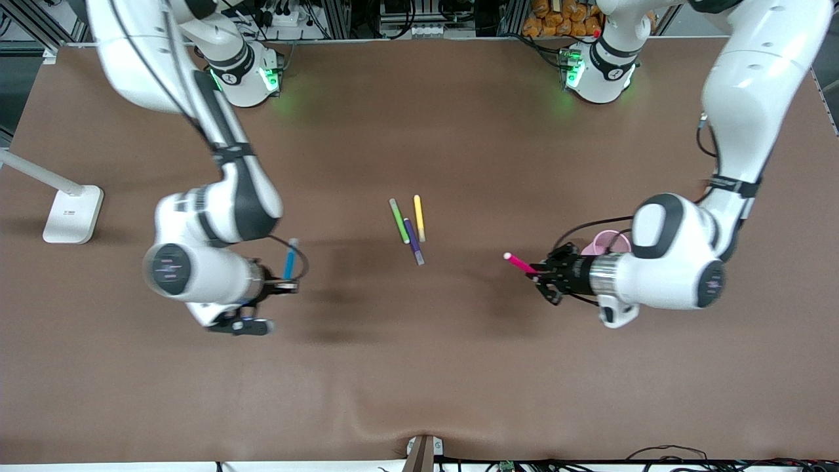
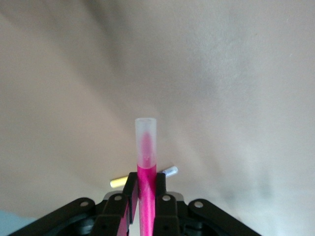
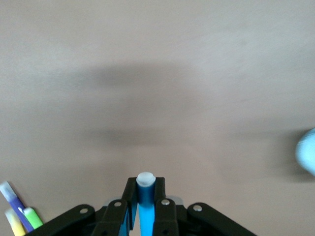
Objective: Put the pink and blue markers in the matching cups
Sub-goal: 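Carry the pink marker to the pink cup while the right gripper carries blue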
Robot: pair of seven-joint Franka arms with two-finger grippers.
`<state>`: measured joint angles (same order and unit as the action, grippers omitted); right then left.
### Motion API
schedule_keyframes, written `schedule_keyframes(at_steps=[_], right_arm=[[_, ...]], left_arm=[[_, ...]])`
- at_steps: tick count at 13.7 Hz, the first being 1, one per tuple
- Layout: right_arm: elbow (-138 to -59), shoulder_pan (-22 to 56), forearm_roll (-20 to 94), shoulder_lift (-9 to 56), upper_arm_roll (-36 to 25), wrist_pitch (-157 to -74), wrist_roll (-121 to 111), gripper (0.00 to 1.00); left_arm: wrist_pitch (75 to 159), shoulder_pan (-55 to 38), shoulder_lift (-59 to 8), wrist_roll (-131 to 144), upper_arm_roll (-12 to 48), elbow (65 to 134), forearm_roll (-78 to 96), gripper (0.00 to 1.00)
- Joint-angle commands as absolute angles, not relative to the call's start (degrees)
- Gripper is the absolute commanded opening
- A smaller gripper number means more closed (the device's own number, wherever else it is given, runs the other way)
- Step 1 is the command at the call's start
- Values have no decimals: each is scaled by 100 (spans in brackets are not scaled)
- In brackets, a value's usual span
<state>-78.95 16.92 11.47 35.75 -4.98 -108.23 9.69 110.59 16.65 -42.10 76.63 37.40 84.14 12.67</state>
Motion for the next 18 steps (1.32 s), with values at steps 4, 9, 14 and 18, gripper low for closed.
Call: schedule_keyframes(at_steps=[4, 9, 14, 18], right_arm=[[-8024, 1187, 951, 2989, -413, -10749, -140, 0], [-8473, 749, 853, 2611, -431, -11241, -1236, 0], [-8752, 221, 940, 2584, -413, -11600, -2300, 0], [-9412, 71, 1169, 2470, -404, -12592, -3083, 0]], left_arm=[[10443, 2477, -4122, 7515, 4095, 8560, 1696, 0], [10090, 2926, -3903, 7286, 4148, 8858, 1626, 0], [10046, 3304, -3779, 6953, 4131, 9175, 1600, 0], [10055, 3550, -3744, 6917, 4122, 9281, 1363, 0]])
